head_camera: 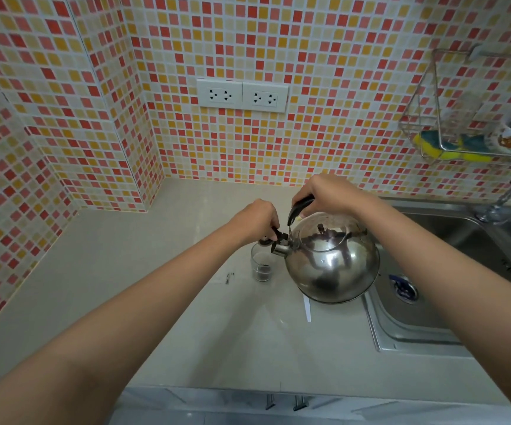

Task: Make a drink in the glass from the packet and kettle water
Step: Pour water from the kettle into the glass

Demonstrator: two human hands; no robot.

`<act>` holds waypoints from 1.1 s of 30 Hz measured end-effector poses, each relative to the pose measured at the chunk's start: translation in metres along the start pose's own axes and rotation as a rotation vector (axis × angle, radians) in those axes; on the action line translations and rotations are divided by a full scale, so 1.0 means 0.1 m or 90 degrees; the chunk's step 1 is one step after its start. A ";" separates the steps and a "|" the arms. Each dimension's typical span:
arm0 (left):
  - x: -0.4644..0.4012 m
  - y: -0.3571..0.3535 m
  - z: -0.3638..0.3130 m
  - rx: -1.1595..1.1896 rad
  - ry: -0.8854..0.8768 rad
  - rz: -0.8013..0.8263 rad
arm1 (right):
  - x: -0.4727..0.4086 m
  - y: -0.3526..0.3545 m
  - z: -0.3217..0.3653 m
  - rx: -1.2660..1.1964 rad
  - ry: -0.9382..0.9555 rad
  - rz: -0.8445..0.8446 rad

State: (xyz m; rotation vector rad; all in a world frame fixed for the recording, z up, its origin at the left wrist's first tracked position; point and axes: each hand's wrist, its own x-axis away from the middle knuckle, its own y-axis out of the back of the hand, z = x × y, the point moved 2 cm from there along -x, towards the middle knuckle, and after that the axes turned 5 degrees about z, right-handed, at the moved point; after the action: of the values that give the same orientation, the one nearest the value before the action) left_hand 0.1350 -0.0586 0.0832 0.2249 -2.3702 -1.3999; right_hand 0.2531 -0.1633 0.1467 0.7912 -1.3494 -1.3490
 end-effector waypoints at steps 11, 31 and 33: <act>0.00 -0.05 0.03 -0.007 0.002 0.013 | -0.07 0.00 0.08 0.036 0.002 0.045; -0.02 -0.04 0.02 -0.018 0.001 0.022 | -0.12 0.02 0.08 0.044 0.011 0.051; -0.02 -0.04 0.03 -0.016 0.003 0.021 | -0.13 0.03 0.09 0.048 0.013 0.052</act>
State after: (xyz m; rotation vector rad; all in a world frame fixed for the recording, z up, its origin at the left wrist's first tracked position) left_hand 0.1352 -0.0577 0.0781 0.1803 -2.3411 -1.4107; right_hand 0.2488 -0.1484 0.1480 0.7897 -1.4090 -1.2295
